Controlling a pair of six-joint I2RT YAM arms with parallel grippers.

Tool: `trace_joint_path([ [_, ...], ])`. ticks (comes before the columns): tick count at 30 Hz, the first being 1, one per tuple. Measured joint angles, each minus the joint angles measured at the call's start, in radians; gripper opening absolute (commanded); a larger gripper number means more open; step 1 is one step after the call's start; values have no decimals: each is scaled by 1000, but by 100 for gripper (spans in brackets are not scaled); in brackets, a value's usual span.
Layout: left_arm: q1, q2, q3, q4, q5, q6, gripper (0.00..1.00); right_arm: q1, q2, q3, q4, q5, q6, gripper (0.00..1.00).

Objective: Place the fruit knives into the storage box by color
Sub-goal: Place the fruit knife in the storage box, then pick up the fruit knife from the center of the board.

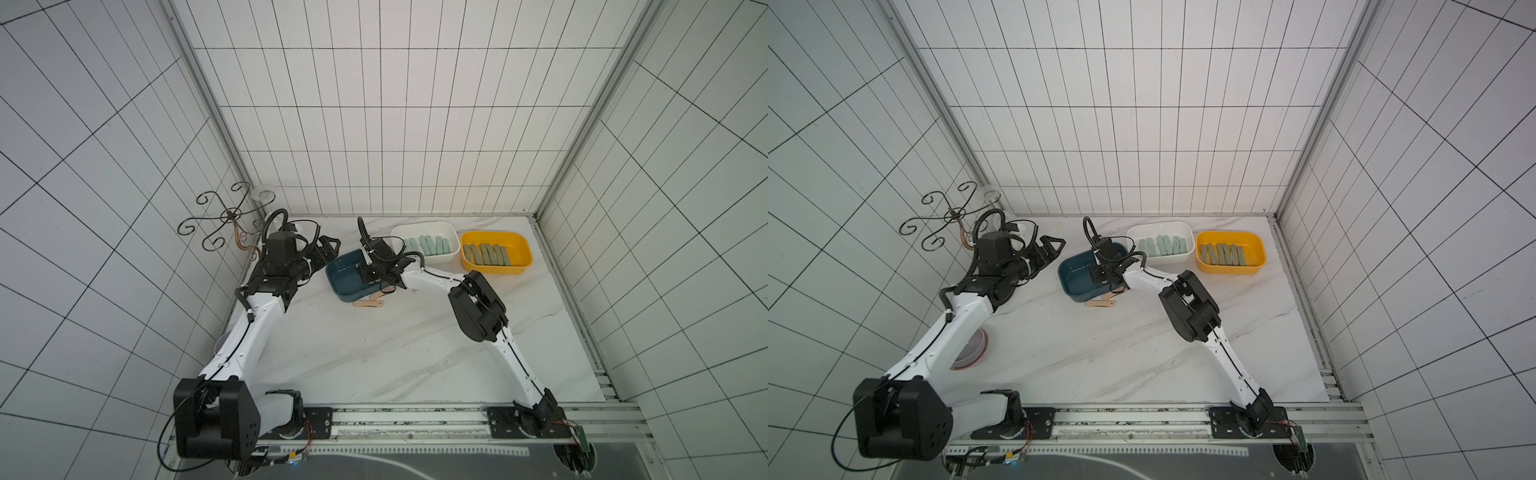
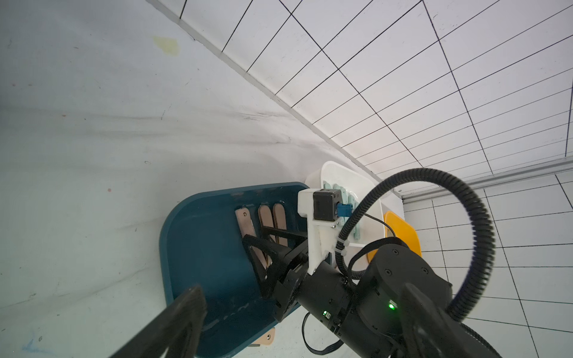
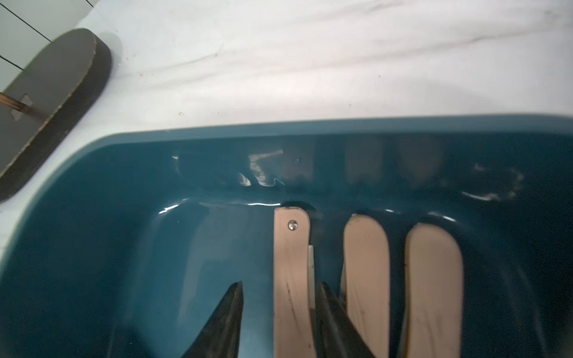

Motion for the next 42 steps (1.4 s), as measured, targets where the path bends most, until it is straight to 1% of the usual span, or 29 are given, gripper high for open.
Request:
trace_joint_path([
  [3, 0, -3, 5, 0, 10, 0, 97, 0, -97, -5, -6, 1, -1, 45],
  [5, -3, -10, 5, -1, 15, 0, 97, -4, -197, -31, 7, 3, 1, 47],
  [7, -10, -18, 5, -2, 16, 0, 97, -8, -318, -93, 27, 8, 2, 50],
  [11, -55, -42, 5, -15, 12, 9, 97, -40, -549, -278, 78, 31, 12, 58],
  [14, -94, -67, 5, -27, 9, 17, 97, -87, -656, -438, 97, 51, 29, 63],
  [17, -127, -98, 5, -38, -1, 20, 97, -140, -712, -599, 90, 68, 50, 68],
  [20, -156, -129, 2, -48, -15, 23, 97, -190, -741, -737, 72, 83, 76, 73],
  [23, -182, -150, -5, -51, -30, 24, 97, -224, -749, -822, 59, 98, 103, 77],
  [25, -201, -156, -14, -55, -41, 24, 97, -237, -749, -851, 54, 109, 121, 79],
  [30, -250, -156, -34, -70, -65, 23, 97, -251, -717, -859, 72, 117, 154, 81],
  [34, -276, -155, -36, -71, -79, 23, 97, -256, -632, -858, 87, 111, 172, 81],
  [38, -285, -149, -36, -71, -89, 23, 97, -257, -554, -858, 87, 105, 188, 81],
  [42, -289, -139, -36, -71, -94, 23, 97, -262, -518, -855, 108, 98, 193, 80],
])
